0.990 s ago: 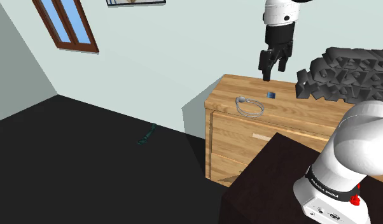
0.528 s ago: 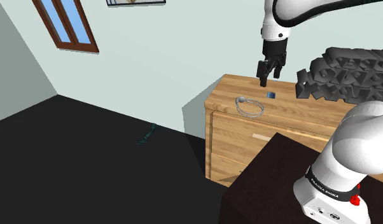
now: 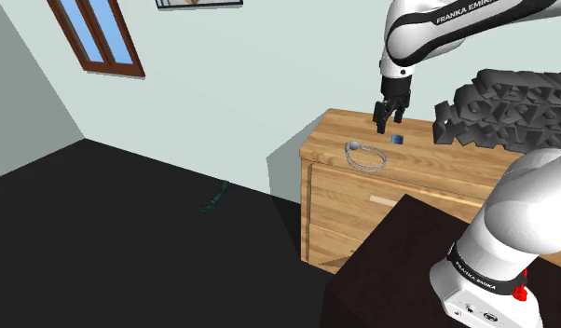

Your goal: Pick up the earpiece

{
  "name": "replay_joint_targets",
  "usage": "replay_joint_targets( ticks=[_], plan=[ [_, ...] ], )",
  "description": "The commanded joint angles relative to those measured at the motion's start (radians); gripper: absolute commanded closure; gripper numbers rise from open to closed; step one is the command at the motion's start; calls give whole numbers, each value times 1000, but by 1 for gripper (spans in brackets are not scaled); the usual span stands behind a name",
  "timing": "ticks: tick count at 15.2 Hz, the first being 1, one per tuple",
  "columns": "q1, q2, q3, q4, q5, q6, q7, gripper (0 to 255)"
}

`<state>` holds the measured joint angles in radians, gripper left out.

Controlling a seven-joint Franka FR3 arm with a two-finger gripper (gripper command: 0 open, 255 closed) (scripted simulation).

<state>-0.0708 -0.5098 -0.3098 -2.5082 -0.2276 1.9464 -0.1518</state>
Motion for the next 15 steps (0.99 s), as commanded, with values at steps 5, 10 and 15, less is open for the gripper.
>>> replay_joint_targets(
  ticks=[5,10,15],
  plan=[
    [-5,207,-115,42,19,189,-121,0],
    [0,411,-195,121,112,317,-256,0],
    [-27,633,-225,235,277,405,-426,0]
  ],
)
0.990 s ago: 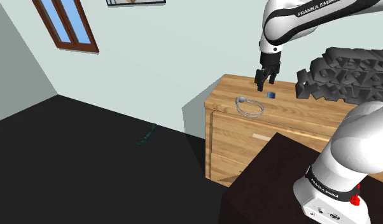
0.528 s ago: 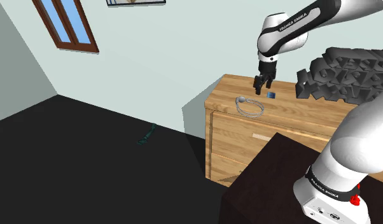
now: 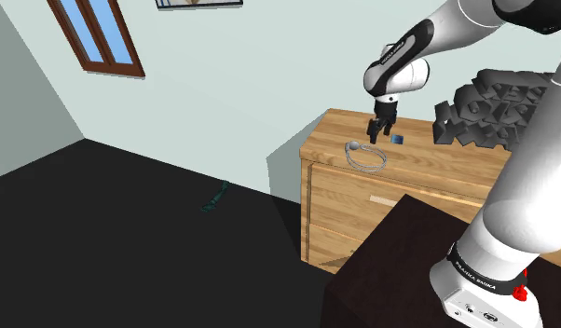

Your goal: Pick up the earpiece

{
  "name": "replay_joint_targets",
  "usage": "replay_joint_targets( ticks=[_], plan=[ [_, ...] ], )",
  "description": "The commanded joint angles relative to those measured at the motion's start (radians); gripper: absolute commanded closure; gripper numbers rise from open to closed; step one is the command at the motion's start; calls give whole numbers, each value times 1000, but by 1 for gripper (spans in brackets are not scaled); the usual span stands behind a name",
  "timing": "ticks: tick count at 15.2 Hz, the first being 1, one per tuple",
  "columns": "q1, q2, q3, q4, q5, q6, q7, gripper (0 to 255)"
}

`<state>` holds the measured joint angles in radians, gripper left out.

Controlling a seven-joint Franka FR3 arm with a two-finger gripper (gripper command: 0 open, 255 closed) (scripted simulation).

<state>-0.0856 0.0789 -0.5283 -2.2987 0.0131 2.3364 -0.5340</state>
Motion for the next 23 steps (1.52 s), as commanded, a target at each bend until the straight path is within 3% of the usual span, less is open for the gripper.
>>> replay_joint_targets(
  ticks=[1,6,16,17,23],
  plan=[
    [-24,89,-3,52,73,27,-78,0],
    [-117,302,43,210,230,55,-222,0],
    [-147,382,83,209,284,130,-258,0],
    [-148,383,83,208,285,131,-258,255],
    [-148,383,83,208,285,132,-259,255]
  ],
)
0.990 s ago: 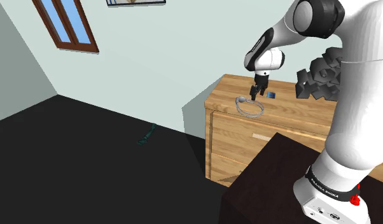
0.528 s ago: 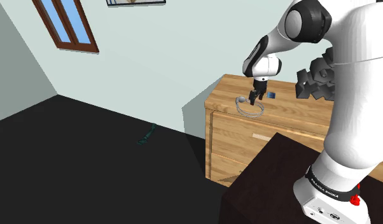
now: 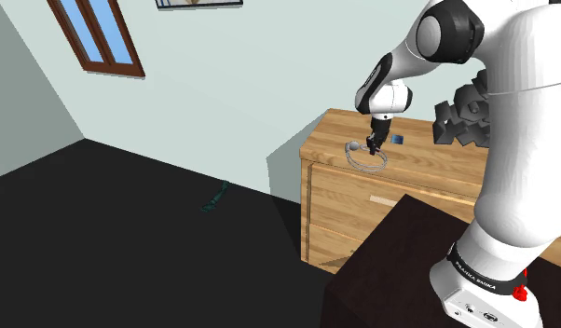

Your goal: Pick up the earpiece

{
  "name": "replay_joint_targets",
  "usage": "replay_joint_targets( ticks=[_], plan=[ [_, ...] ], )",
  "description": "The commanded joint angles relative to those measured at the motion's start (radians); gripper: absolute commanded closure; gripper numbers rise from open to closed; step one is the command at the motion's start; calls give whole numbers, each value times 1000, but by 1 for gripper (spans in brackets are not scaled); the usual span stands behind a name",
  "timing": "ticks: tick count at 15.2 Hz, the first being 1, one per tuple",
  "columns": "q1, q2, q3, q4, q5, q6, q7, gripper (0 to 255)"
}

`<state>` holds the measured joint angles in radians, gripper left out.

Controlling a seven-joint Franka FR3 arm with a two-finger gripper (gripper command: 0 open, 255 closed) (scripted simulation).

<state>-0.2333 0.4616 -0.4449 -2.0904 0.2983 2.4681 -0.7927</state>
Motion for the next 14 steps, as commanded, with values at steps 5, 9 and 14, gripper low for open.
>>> replay_joint_targets(
  ticks=[5,9,14],
  plan=[
    [8,-22,-11,0,-16,-21,10,255],
    [23,-64,-30,1,-45,-61,30,255],
    [39,-115,-51,7,-81,-113,53,255]
  ],
)
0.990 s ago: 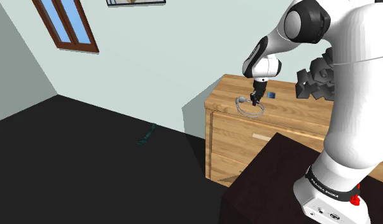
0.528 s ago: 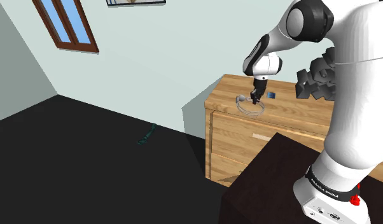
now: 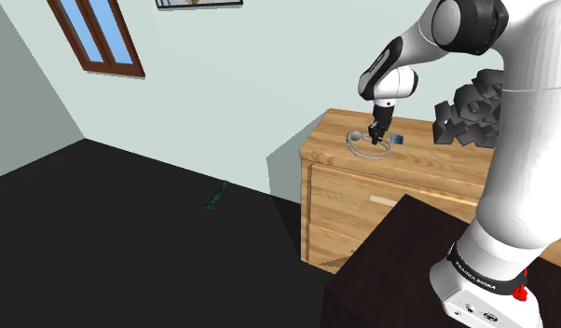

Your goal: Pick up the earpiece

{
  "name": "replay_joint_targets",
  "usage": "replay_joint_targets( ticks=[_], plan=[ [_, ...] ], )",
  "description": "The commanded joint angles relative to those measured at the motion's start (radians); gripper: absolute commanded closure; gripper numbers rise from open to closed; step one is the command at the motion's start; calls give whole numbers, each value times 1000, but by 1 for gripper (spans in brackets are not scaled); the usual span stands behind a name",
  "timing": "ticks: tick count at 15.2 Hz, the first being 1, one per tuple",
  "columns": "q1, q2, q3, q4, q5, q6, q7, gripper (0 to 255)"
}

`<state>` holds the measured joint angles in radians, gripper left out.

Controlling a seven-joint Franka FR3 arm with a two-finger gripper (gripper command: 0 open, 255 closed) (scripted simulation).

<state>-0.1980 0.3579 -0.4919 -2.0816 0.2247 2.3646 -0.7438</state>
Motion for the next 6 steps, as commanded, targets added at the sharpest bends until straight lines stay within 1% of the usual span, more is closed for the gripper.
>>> replay_joint_targets(
  ticks=[1,4,6],
  plan=[
    [6,-22,-8,0,-15,-20,9,255],
    [14,-50,-18,8,-36,-52,23,255],
    [14,-52,-19,8,-37,-54,23,255]
  ],
)
